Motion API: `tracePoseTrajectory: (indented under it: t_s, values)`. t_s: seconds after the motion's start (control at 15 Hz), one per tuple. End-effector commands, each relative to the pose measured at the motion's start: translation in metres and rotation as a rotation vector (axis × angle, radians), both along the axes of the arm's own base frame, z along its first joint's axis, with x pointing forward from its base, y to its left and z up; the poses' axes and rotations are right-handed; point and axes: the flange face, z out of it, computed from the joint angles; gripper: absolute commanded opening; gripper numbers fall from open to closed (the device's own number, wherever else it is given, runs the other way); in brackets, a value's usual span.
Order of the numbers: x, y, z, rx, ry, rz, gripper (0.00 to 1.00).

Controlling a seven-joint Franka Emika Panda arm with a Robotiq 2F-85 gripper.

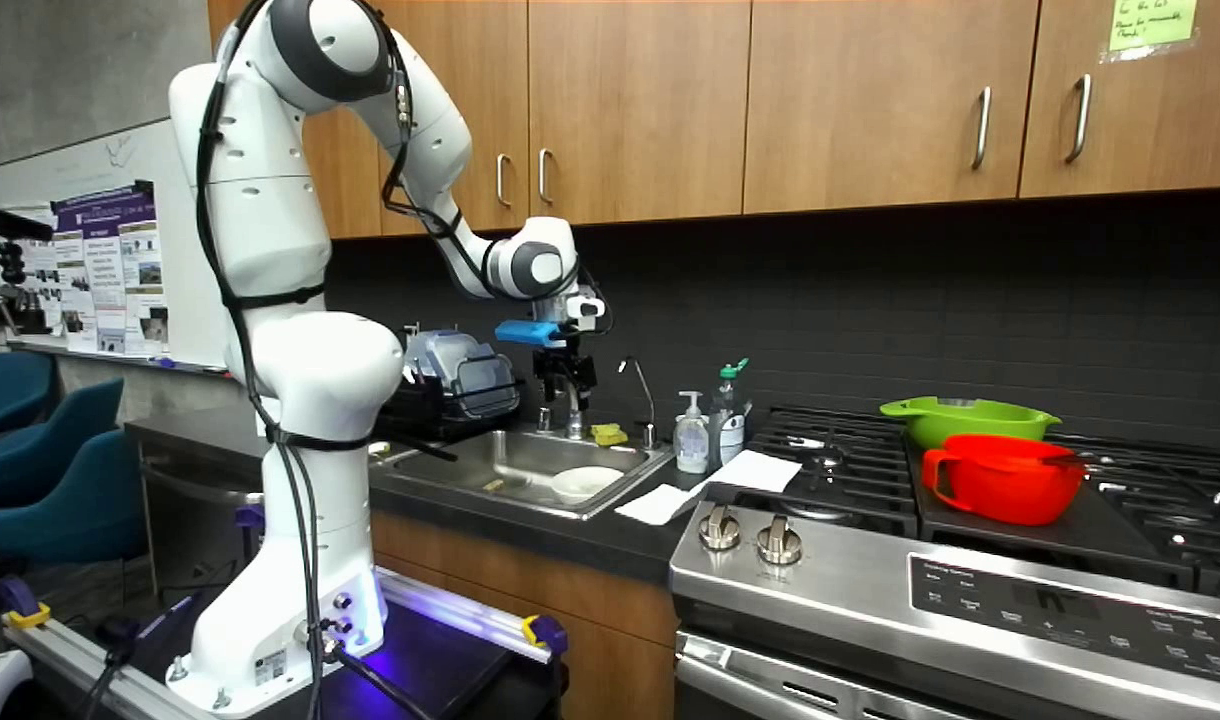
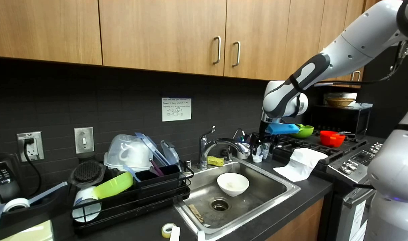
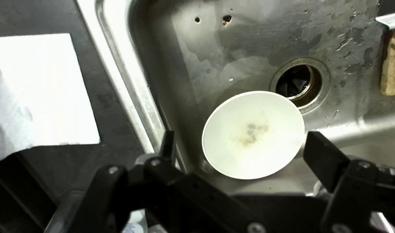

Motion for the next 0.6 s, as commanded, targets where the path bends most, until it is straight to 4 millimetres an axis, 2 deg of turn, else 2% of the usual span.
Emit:
tracePoseTrajectory:
  t_s: [0.0,0.53]
  values:
    - [-0.019,0.0,-0.009,0.019,-0.031,-0.071,1.0]
    - [-0.053,-0.008,-0.017,0.033,-0.039,-0.21,1.0]
